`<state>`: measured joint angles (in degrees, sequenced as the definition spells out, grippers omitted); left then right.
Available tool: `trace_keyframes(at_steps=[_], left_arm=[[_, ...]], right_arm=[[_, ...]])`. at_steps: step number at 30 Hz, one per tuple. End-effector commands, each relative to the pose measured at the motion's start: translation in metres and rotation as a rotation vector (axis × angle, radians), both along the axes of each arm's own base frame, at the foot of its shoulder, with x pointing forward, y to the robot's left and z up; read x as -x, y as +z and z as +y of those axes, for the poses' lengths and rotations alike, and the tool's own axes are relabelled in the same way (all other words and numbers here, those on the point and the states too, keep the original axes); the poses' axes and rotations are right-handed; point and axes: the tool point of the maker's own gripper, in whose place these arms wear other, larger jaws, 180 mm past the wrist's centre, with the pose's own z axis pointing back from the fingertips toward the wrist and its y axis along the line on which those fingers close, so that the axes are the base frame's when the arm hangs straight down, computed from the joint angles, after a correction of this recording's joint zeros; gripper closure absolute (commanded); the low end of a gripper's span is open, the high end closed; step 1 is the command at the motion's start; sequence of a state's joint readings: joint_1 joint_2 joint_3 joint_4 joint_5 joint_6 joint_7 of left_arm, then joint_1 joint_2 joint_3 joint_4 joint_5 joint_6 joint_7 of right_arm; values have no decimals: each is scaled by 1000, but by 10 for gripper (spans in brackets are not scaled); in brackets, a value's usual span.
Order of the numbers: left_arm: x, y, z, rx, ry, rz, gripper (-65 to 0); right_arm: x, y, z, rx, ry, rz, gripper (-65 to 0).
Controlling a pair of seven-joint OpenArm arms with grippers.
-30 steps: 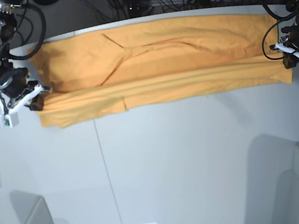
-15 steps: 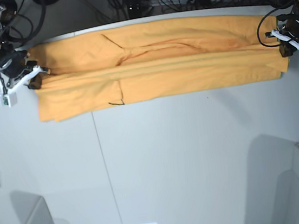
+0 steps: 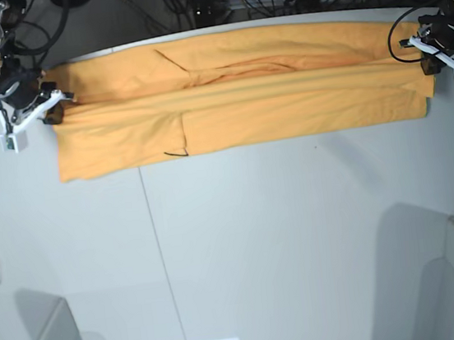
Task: Fold the T-shirt properly
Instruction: 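Lower the hem onto the collar edge and open both grippers, then move both grippers to the ends of the folded strip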
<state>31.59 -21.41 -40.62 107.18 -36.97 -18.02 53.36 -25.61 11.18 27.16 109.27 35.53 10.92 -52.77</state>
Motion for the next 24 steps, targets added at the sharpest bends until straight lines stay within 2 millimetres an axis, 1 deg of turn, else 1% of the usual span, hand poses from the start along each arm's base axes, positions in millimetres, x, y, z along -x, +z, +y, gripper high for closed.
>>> trace_keyframes(at_steps=[1, 3, 4, 5, 8, 9, 11, 13, 14, 16, 17, 18, 19, 20, 21, 22, 24], left_arm=[[-5, 8, 8, -26, 4, -25, -49], [-2, 4, 10, -21, 13, -13, -151], [-2, 4, 11, -21, 16, -11, -209], [-1, 3, 12, -20, 19, -11, -250], [-2, 5, 12, -23, 19, -15, -387], [-3, 7, 11, -22, 16, -22, -420], [-8, 15, 6, -27, -2, -46, -474], [-14, 25, -3, -34, -25, -80, -499], [-16, 28, -9, -27, -25, -98, -492], [-17, 28, -12, -14, -11, -115, -469], [-18, 27, -11, -4, 4, -124, -433], [-22, 24, -13, 11, 17, -135, -385], [-25, 21, -14, 29, 38, -144, -304], [-24, 14, -14, 43, 58, -137, -202], [-26, 9, -12, 44, 76, -133, -77], [-24, 3, -11, 43, 93, -122, 0], [-17, -12, -8, 36, 129, -86, 0]], right_arm=[[-1, 7, -8, 25, -7, -21, -119], [1, 5, -8, 26, -8, -14, -245], [3, 4, -8, 26, -8, -9, -288], [6, 3, -8, 25, -10, -2, -303], [11, 5, -7, 32, -4, -3, -305], [10, 7, -6, 35, 0, -9, -305], [7, 14, -4, 41, 9, -30, -305], [4, 22, 0, 45, 19, -54, -305], [4, 23, 1, 45, 24, -59, -305], [2, 24, 4, 39, 34, -64, -293], [-1, 25, 6, 37, 37, -73, -261], [-6, 25, 11, 26, 47, -83, -210], [-9, 23, 20, 12, 71, -89, -138], [-11, 20, 29, -3, 104, -89, -48], [-14, 18, 35, -13, 132, -90, 0], [-19, 16, 40, -25, 145, -92, 0], [-17, 5, 44, -46, 143, -61, 0]])
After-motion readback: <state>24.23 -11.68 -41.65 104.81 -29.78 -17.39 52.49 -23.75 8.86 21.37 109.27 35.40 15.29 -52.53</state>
